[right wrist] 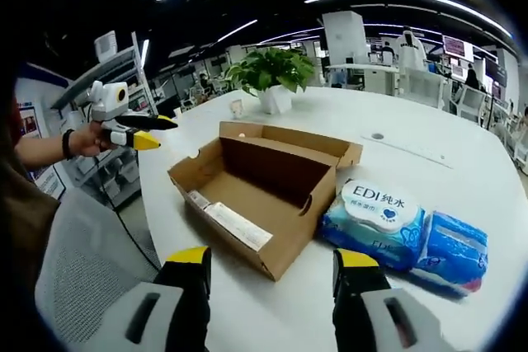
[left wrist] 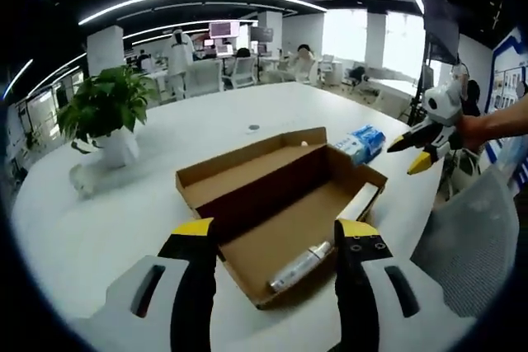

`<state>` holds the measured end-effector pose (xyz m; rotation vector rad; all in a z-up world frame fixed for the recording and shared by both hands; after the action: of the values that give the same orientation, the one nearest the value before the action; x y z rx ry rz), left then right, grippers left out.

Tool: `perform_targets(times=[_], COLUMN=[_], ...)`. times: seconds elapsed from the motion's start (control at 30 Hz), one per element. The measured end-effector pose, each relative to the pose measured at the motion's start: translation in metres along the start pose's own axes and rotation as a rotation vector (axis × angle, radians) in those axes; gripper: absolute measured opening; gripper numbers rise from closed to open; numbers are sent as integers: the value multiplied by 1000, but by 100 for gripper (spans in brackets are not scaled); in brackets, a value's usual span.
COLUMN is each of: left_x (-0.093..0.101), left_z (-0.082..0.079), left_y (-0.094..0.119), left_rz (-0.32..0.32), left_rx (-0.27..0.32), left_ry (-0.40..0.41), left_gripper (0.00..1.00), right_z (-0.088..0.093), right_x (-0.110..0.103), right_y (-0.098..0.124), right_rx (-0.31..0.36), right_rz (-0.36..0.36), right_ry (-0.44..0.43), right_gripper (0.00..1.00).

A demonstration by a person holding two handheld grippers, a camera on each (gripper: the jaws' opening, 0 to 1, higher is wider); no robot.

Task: Operate the shoe box by opening the lid, removing the specified soft item, and placing it in the target area until the item is outside and the box remains undamaged.

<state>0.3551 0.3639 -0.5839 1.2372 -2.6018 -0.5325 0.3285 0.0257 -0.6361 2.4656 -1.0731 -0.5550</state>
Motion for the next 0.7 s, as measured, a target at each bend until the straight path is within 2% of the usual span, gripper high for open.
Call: perform_targets(times=[0.27, 0.7], left_x=[0, 2], left_z=[7, 8], left_y=[4, 14], left_rz=[-12, -22], left_rx=[0, 6], left_ry=[31, 41], left_gripper=[57, 57], right_z=[-14, -37], right_x=[-7, -7], right_y=[-17, -45], right_rx=[-60, -97], right_rz=[-55, -121], right_ry=[114, 200], right_gripper=[56, 56])
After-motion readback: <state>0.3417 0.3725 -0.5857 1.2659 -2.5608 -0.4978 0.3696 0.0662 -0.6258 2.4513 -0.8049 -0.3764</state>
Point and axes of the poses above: the point that each gripper's makers call its tool centre point, and the gripper's own axes: y roughly backward along the fingers, x roughly to its right, z roughly out of its underside, the point moved 7 cm from there along y, roughly backward along the fingers, and after that the axes turned 6 degrees about x, right-handed, at the moved point
